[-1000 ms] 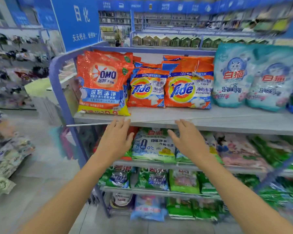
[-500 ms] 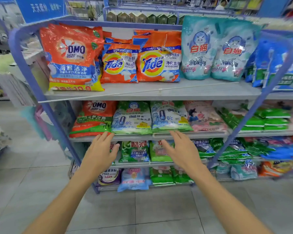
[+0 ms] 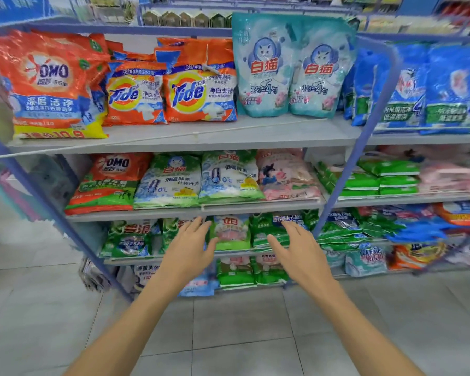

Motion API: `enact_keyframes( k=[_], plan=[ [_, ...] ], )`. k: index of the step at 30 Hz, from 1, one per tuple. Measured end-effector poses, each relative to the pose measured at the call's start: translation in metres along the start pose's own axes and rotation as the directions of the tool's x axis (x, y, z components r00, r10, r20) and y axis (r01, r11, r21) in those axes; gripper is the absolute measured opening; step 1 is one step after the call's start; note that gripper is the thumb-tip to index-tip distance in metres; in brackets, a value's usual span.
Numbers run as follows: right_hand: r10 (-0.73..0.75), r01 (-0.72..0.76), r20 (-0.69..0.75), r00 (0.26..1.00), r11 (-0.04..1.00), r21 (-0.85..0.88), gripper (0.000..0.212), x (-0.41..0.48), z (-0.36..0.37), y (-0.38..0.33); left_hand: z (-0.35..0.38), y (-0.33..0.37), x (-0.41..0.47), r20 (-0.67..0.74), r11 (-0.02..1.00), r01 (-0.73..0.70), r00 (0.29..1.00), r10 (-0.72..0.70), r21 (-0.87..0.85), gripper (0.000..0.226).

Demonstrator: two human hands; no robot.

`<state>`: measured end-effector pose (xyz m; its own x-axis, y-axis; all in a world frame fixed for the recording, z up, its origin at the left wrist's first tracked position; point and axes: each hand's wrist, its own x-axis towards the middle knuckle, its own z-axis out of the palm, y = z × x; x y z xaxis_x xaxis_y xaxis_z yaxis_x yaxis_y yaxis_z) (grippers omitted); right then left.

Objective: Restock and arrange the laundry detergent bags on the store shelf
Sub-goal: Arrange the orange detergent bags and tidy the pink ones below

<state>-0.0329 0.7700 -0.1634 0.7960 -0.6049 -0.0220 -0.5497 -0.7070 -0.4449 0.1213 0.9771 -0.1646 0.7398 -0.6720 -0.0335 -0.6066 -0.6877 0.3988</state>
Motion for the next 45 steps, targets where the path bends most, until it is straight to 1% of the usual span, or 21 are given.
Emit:
enact_keyframes(
  k=[4,8,13,21,26,29,31,33,36,39,40,42,45],
  plan=[
    [-0.012,0.012,0.01,1.0,1.0,0.021,0.068,0.001,-0.009,0.027,0.018,0.024,0.003,0.012,0.999,0.038,0.999,-0.038,-0.003,0.062],
    [-0.015,0.015,0.027,1.0,1.0,0.006,0.066,0.002,-0.017,0.051,0.032,0.046,0.007,0.0,0.999,0.042,0.999,-0.042,0.006,0.063],
    [0.003,-0.005,0.056,0.998,0.999,0.042,0.068,0.01,-0.02,0.074,0.049,0.07,0.011,0.003,0.998,0.06,0.998,-0.06,-0.02,0.061],
    [0.035,-0.041,0.075,0.997,0.997,0.072,0.068,0.044,-0.019,0.082,0.06,0.072,0.054,0.021,0.999,0.041,0.999,-0.04,-0.028,0.06],
    [0.057,-0.064,0.109,0.992,0.996,0.063,0.069,0.079,-0.007,0.083,0.06,0.056,0.092,0.037,0.998,0.056,0.998,-0.055,-0.025,0.061],
    [0.049,-0.061,0.141,0.989,0.995,0.081,0.07,0.106,0.007,0.071,0.055,0.039,0.111,0.026,0.996,0.085,0.996,-0.084,-0.021,0.057],
    [0.012,-0.025,0.157,0.988,0.997,0.079,0.07,0.13,0.015,0.057,0.051,0.024,0.126,0.015,0.991,0.128,0.992,-0.127,-0.032,0.053],
    [-0.029,0.014,0.172,0.985,0.996,0.085,0.07,0.154,0.023,0.042,0.051,0.008,0.14,0.005,0.984,0.174,0.985,-0.174,-0.038,0.055],
    [-0.09,0.066,0.179,0.98,0.989,0.135,0.072,0.196,0.04,0.023,0.055,-0.018,0.166,-0.02,0.973,0.223,0.974,-0.225,-0.054,0.059],
    [-0.146,0.111,0.152,0.978,0.97,0.217,0.068,0.242,0.063,0.013,0.064,-0.04,0.193,-0.078,0.961,0.256,0.961,-0.264,-0.102,0.063],
    [-0.135,0.098,0.144,0.98,0.966,0.24,0.067,0.256,0.07,0.012,0.068,-0.047,0.202,-0.099,0.959,0.252,0.959,-0.265,-0.129,0.064],
    [-0.071,0.037,0.142,0.987,0.972,0.233,0.068,0.285,0.086,0.014,0.076,-0.059,0.222,-0.126,0.945,0.262,0.949,-0.289,-0.193,0.068],
    [0.0,-0.044,0.161,0.987,0.963,0.267,0.068,0.32,0.105,0.019,0.09,-0.077,0.257,-0.123,0.889,0.337,0.913,-0.389,-0.31,0.075]
  ],
)
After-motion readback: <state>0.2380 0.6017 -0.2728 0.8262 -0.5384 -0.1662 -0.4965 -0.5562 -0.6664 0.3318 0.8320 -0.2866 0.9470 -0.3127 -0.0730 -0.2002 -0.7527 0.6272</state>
